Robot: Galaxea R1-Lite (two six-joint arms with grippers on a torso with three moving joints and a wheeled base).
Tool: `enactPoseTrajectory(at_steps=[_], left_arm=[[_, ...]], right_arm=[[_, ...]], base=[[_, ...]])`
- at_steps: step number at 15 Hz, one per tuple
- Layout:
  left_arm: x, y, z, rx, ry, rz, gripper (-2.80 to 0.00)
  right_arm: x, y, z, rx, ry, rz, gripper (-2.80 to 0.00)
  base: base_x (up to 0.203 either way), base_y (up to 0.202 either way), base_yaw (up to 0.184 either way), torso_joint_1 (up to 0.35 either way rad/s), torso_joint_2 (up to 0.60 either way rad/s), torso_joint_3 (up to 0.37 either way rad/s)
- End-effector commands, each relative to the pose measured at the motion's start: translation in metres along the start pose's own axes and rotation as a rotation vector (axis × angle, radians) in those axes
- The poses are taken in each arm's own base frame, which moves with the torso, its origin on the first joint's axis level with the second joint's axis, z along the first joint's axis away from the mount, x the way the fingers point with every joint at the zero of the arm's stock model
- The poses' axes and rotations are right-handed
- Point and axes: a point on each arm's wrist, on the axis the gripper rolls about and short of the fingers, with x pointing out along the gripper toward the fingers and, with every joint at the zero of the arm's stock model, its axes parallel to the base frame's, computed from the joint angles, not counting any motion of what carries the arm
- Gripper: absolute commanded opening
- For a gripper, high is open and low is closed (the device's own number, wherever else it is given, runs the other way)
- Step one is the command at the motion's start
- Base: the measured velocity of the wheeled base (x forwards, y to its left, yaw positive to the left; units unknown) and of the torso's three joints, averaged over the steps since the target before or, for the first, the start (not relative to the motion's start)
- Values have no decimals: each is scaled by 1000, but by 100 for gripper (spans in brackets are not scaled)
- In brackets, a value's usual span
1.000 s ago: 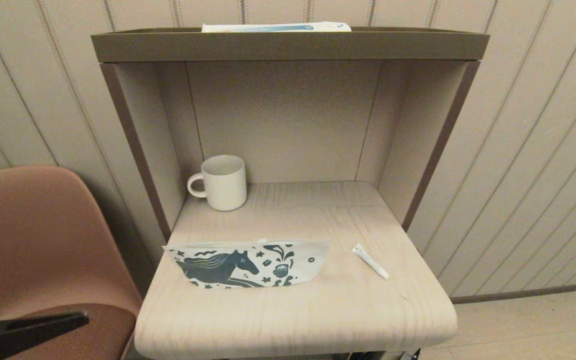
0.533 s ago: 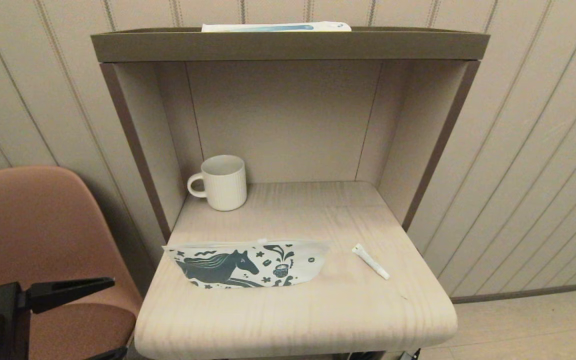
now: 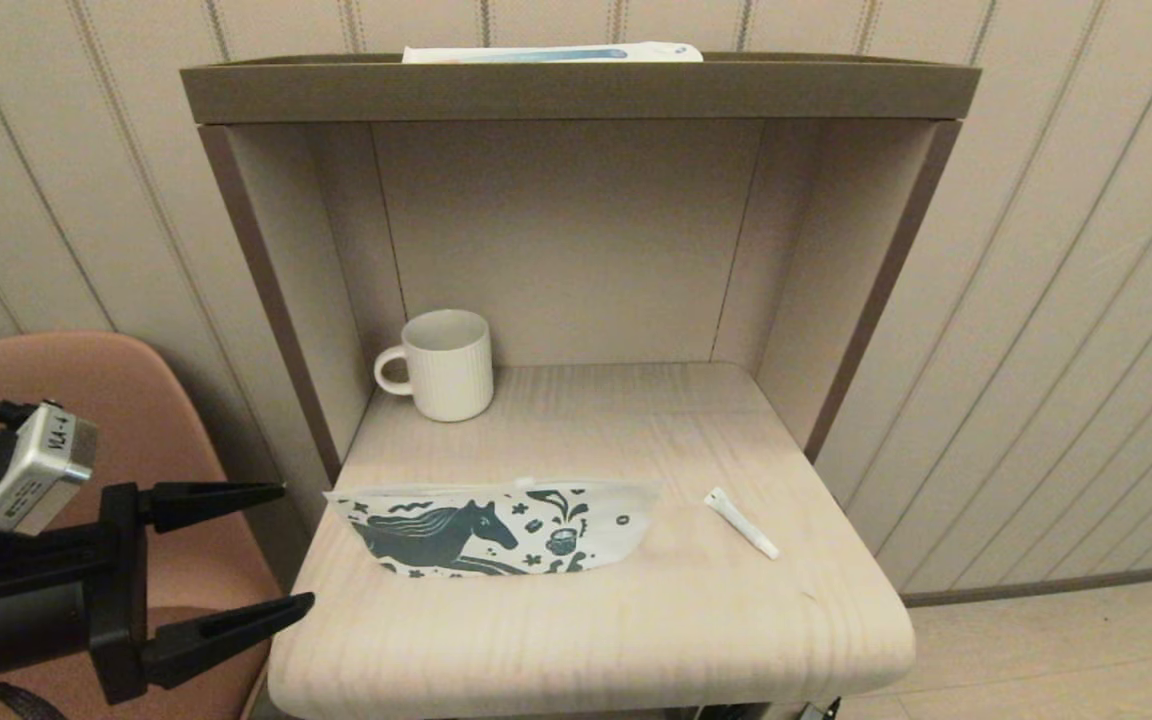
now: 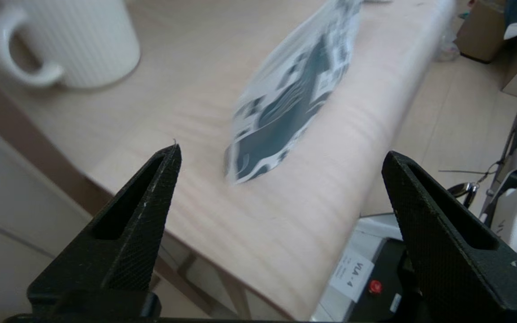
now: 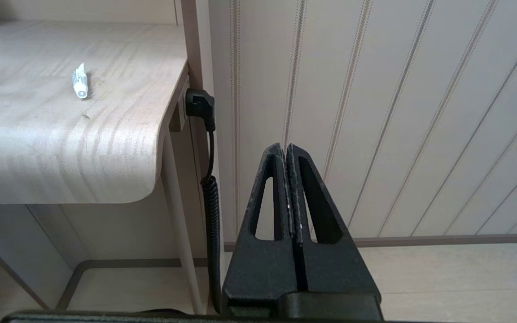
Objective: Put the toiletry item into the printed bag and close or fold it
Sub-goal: Pick up the storage bag
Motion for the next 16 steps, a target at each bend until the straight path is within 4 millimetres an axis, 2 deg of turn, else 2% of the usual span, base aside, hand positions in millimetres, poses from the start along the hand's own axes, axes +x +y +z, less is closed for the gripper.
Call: enactPoseTrajectory(at_steps=[1,6,11,16], left_arm=[[6,9,-4,-24,15,-9,0],[17,30,16,9,-26,-40,0],[31,44,3,-37,14,-59,0],[46,51,8,-21,6,-101,0]], right_arm=[[0,0,0,-1,-2,0,-280],[0,0,0,-4,-3,0,-280],[0,0,0,-1,-2,1,-280],[0,0,0,-1,-2,1,-280]], base=[[0,0,0,0,0,0],[0,0,0,0,0,0],[0,0,0,0,0,0],[0,0,0,0,0,0]])
